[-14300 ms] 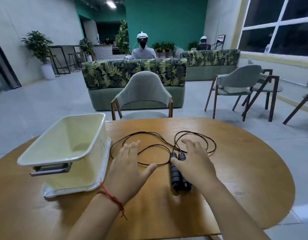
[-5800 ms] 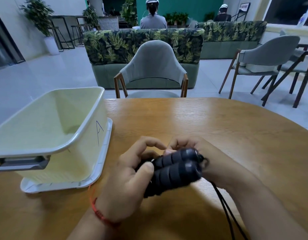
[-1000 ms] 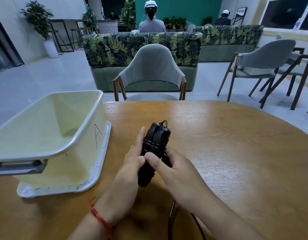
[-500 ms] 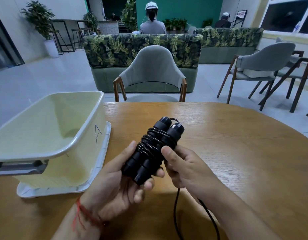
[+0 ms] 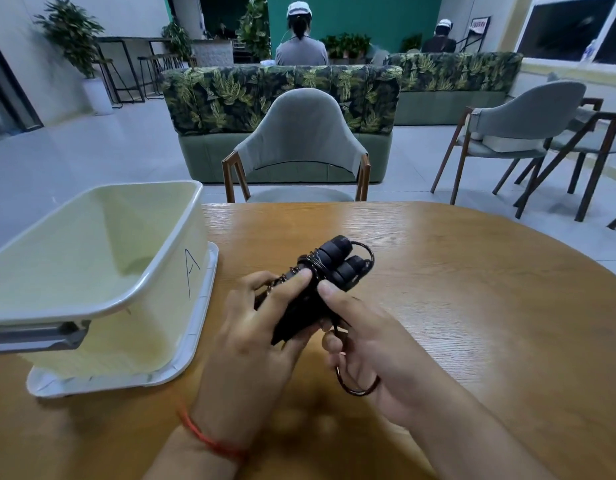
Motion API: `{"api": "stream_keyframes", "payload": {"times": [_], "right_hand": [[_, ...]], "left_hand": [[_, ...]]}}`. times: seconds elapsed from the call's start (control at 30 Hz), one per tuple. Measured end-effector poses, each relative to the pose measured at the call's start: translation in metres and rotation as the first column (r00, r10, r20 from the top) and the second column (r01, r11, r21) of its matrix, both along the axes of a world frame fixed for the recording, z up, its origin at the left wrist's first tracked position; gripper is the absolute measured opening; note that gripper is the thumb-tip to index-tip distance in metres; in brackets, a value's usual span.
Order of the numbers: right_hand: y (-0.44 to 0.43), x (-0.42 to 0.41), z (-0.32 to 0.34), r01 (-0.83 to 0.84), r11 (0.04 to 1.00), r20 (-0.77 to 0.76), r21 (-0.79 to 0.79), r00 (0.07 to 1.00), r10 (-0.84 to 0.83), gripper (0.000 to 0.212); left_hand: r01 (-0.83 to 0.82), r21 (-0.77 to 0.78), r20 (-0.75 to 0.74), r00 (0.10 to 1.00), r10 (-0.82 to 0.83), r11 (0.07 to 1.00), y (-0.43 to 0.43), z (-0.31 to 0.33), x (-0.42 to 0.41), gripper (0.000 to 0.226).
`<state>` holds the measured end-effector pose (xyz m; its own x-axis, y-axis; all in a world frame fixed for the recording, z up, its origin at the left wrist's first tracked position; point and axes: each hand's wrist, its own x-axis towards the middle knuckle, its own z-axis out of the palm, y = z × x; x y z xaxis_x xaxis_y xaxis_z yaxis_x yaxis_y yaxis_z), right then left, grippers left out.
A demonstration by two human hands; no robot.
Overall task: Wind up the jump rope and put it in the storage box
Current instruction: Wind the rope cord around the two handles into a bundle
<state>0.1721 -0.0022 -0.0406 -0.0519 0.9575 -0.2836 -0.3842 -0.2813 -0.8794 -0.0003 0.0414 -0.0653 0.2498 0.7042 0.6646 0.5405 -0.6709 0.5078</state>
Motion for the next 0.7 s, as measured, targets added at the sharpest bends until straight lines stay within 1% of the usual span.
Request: {"api": "stream_keyframes", "payload": {"times": [0.07,0.1,0.13,0.17,0.2,0.23,0.27,0.3,0.33,0.37,0.4,0.43,0.47,0.5,0.53,0.57,0.63,0.7], "right_hand": [[0.002,-0.005,-0.005,0.083,0.996,0.057,-0.03,0.995,-0.081,0.058],[0.002,-0.005,-0.007,0.111,0.993,0.061,-0.041,0.992,-0.109,0.06],[0.003,-0.003,-0.008,0.14,0.989,0.051,-0.044,0.989,-0.138,0.062],[0.003,0.0,-0.008,0.162,0.986,0.033,-0.032,0.986,-0.16,0.061],[0.004,0.003,-0.007,0.176,0.984,0.016,-0.011,0.984,-0.175,0.061],[0.005,0.006,-0.006,0.18,0.984,0.014,0.016,0.984,-0.18,0.06],[0.005,0.009,-0.005,0.175,0.984,0.034,0.04,0.984,-0.176,0.057],[0.005,0.01,-0.005,0.164,0.985,0.069,0.059,0.983,-0.168,0.053],[0.005,0.011,-0.006,0.148,0.986,0.11,0.077,0.982,-0.156,0.05],[0.004,0.011,-0.006,0.126,0.988,0.148,0.093,0.979,-0.139,0.047],[0.004,0.011,-0.006,0.101,0.989,0.179,0.107,0.977,-0.119,0.043],[0.003,0.011,-0.005,0.073,0.99,0.199,0.121,0.975,-0.097,0.038],[0.003,0.011,-0.004,0.051,0.99,0.211,0.133,0.974,-0.079,0.032],[0.003,0.012,-0.002,0.041,0.989,0.212,0.142,0.975,-0.071,0.026],[0.003,0.013,-0.001,0.041,0.988,0.208,0.152,0.975,-0.073,0.023],[0.003,0.015,-0.001,0.041,0.985,0.205,0.168,0.976,-0.076,0.023],[0.004,0.017,-0.002,0.023,0.979,0.202,0.202,0.977,-0.065,0.032],[0.004,0.016,-0.003,0.039,0.978,0.145,0.207,0.987,-0.071,0.042]], "left_hand": [[-0.041,0.089,-0.13,0.99,0.053,0.995,-0.005,-0.001,0.004,0.08],[-0.026,0.087,-0.164,0.986,0.04,0.996,-0.006,0.0,0.005,0.084],[0.013,0.039,-0.15,0.989,-0.007,0.999,-0.008,0.002,0.003,0.083],[0.079,-0.054,-0.073,0.994,-0.083,0.995,-0.007,0.005,0.001,0.076],[0.176,-0.179,0.08,0.983,-0.164,0.968,-0.008,0.007,-0.001,0.067],[0.278,-0.313,0.299,0.936,-0.184,0.908,-0.006,0.012,-0.003,0.053],[0.359,-0.427,0.511,0.853,-0.106,0.83,-0.004,0.016,-0.004,0.037],[0.426,-0.548,0.622,0.783,0.009,0.72,-0.002,0.021,-0.005,0.023],[0.507,-0.64,0.657,0.751,0.068,0.577,-0.001,0.025,-0.007,0.034],[0.575,-0.719,0.646,0.76,0.069,0.39,-0.002,0.029,-0.009,0.058],[0.623,-0.76,0.638,0.77,0.026,0.185,-0.003,0.031,-0.011,0.075],[0.668,-0.744,0.667,0.745,-0.008,0.013,-0.004,0.032,-0.013,0.082],[0.713,-0.696,0.716,0.698,-0.013,-0.084,-0.007,0.034,-0.013,0.082],[0.756,-0.647,0.759,0.651,0.009,-0.105,-0.009,0.035,-0.012,0.078],[0.786,-0.614,0.786,0.617,0.037,-0.068,-0.011,0.034,-0.01,0.072],[0.805,-0.594,0.804,0.593,0.053,0.009,-0.011,0.032,-0.007,0.065],[0.804,-0.561,0.825,0.561,0.062,0.194,-0.011,0.027,0.001,0.054],[0.754,-0.537,0.82,0.571,0.026,0.378,-0.011,0.021,0.008,0.053]]}}
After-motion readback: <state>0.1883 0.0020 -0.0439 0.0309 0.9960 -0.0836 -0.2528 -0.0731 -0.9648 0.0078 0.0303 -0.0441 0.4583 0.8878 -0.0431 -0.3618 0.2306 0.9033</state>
